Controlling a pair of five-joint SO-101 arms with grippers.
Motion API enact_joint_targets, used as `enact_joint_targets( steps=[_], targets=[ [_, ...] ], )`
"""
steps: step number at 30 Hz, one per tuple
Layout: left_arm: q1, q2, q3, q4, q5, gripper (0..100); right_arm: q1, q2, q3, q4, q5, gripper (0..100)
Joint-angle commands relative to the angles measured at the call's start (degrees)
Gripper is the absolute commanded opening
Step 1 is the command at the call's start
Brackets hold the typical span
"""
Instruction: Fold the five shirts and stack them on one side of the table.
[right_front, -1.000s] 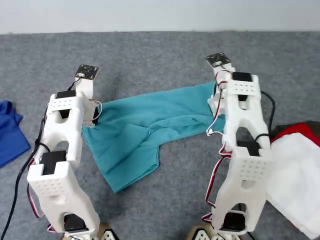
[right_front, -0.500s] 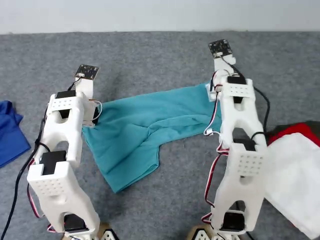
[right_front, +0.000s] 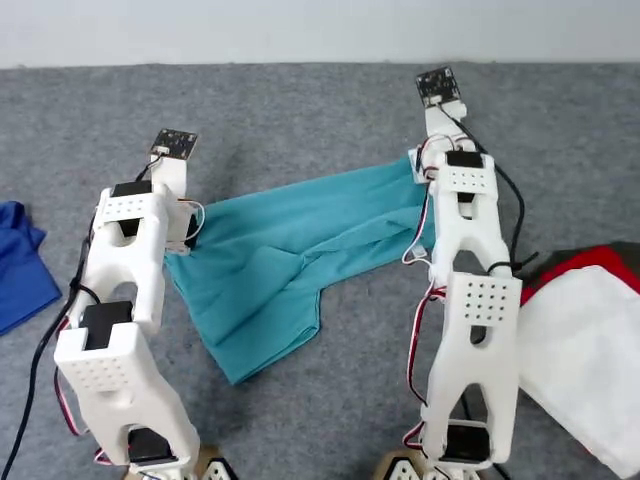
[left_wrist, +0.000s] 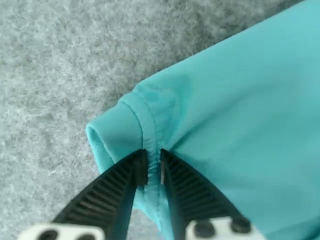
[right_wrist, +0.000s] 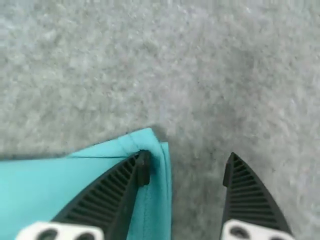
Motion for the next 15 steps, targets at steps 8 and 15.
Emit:
enact_joint_targets(
  steps=[8, 15],
  targets=[
    [1.8, -4.7, -3.6, 9.2, 5.3, 5, 0.4, -3.2, -41.1, 42.8, 0.0, 24.8],
    [7.2, -18.8, -5.0, 25.4, 5.2, 5, 1.3, -6.0, -41.8, 55.3, 2.9, 24.8]
  ],
)
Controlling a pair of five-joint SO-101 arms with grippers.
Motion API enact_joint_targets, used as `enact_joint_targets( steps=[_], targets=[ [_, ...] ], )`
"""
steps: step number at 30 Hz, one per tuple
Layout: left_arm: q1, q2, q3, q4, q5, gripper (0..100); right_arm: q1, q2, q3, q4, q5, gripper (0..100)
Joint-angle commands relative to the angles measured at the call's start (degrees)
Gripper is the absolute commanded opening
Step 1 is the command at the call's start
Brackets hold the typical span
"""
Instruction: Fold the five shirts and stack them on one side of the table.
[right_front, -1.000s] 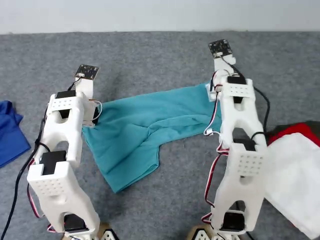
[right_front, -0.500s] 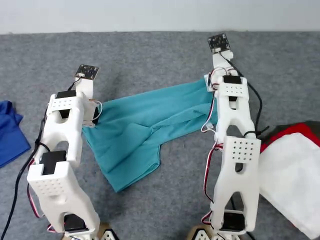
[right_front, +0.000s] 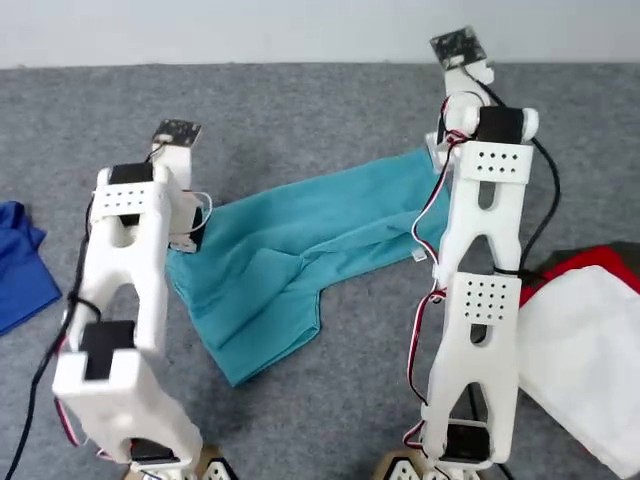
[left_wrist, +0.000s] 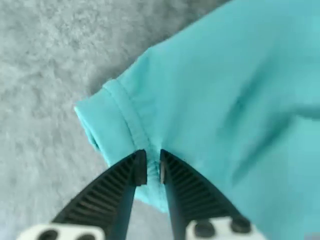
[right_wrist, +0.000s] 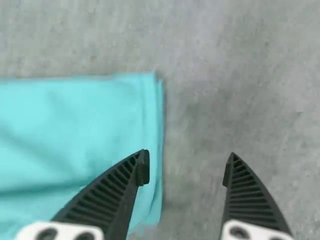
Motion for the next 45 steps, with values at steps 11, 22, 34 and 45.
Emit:
enact_joint_targets(
  steps=[11, 22, 34, 45],
  targets=[
    [-2.3, -12.0, -1.9, -2.8, 0.0, 5, 1.5, -4.7, -2.5, 3.0, 0.7, 24.8],
    [-4.7, 1.4, -4.3, -1.7, 0.3, 5, 1.5, -4.6, -2.5, 3.1, 0.7, 24.8],
    [11.4, 2.0, -12.3, 11.3, 0.3, 5, 1.5, -4.6, 3.3, 3.1, 0.7, 24.8],
    [14.0, 1.8, -1.7, 11.3, 0.0, 5, 1.4, -4.7, 4.6, 3.1, 0.7, 24.8]
  ],
)
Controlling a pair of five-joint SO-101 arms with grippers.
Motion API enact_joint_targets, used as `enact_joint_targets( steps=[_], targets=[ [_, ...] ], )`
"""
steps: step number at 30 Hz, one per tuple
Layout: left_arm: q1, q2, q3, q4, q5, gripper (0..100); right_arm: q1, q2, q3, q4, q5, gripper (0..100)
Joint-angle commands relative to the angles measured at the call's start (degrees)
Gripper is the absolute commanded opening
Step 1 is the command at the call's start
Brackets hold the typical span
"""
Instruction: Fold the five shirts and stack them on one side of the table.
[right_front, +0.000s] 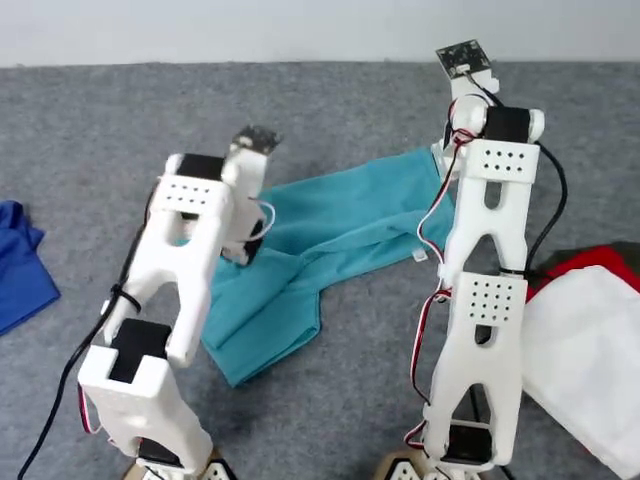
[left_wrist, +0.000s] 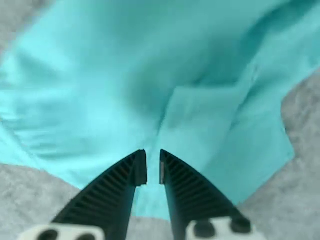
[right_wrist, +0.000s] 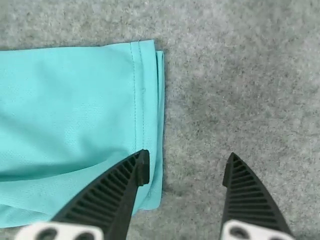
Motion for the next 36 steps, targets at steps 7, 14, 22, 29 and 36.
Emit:
enact_joint_targets(
  steps=[7, 14, 22, 29, 36],
  targets=[
    [-4.6, -0.5, 2.0, 6.2, 0.2, 5, -5.9, -3.7, 0.3, 2.6, 0.4, 24.8],
    [-4.6, -0.4, 2.2, 6.3, 0.3, 5, -12.2, -5.3, 13.4, 2.7, -2.8, 24.8],
    [-4.3, -0.4, 2.2, 8.3, 0.2, 5, -8.6, -31.7, 40.2, 2.5, -2.9, 24.8],
    [-4.0, -0.4, 2.2, 8.7, 0.3, 5, -0.2, -52.8, 81.1, -13.7, -2.9, 24.8],
    [-4.0, -0.4, 2.2, 8.8, 0.3, 5, 0.9, -59.8, 109.2, -42.3, -3.3, 24.8]
  ],
)
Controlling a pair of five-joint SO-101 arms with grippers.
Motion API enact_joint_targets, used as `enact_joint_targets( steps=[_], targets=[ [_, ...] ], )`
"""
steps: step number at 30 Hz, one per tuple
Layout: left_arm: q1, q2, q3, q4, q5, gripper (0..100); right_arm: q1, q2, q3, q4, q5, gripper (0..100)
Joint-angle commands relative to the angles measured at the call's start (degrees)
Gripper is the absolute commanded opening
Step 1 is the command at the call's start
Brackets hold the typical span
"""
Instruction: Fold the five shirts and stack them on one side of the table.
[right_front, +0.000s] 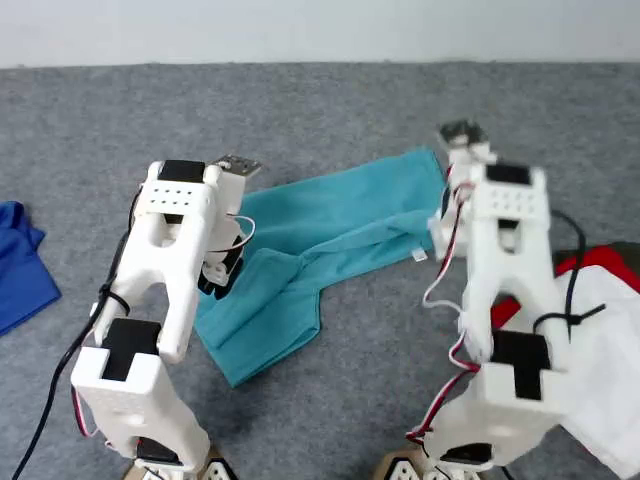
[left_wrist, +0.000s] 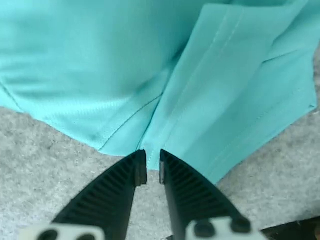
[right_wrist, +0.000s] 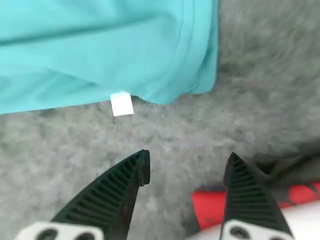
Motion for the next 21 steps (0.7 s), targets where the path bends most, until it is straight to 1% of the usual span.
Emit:
enact_joint_targets(
  steps=[1, 3, 6, 12, 16, 18, 21],
  targets=[
    [0.4, -0.4, 0.1, 0.4, 0.3, 5, 0.7, -3.6, 9.5, -13.7, -0.6, 24.8],
    [0.4, -0.4, 0.1, 0.4, 0.3, 5, 0.7, -2.1, 11.2, -18.2, -0.6, 24.8],
    [0.4, -0.4, 0.1, 0.4, 0.3, 5, 0.0, 1.6, 10.5, -21.7, -0.7, 24.8],
    [0.4, -0.4, 0.2, 0.4, 0.3, 5, -0.9, 8.3, 2.7, -21.7, -0.7, 24.7],
    [0.4, -0.4, 0.2, 0.4, 0.3, 5, -0.9, 11.0, 1.6, -20.4, -0.7, 24.7],
    [0.4, -0.3, 0.2, 0.4, 0.3, 5, -0.9, 11.6, 1.1, -20.6, -0.7, 21.7],
    [0.4, -0.3, 0.2, 0.4, 0.3, 5, -0.9, 12.6, -0.9, -20.5, -0.5, 14.2]
  ],
)
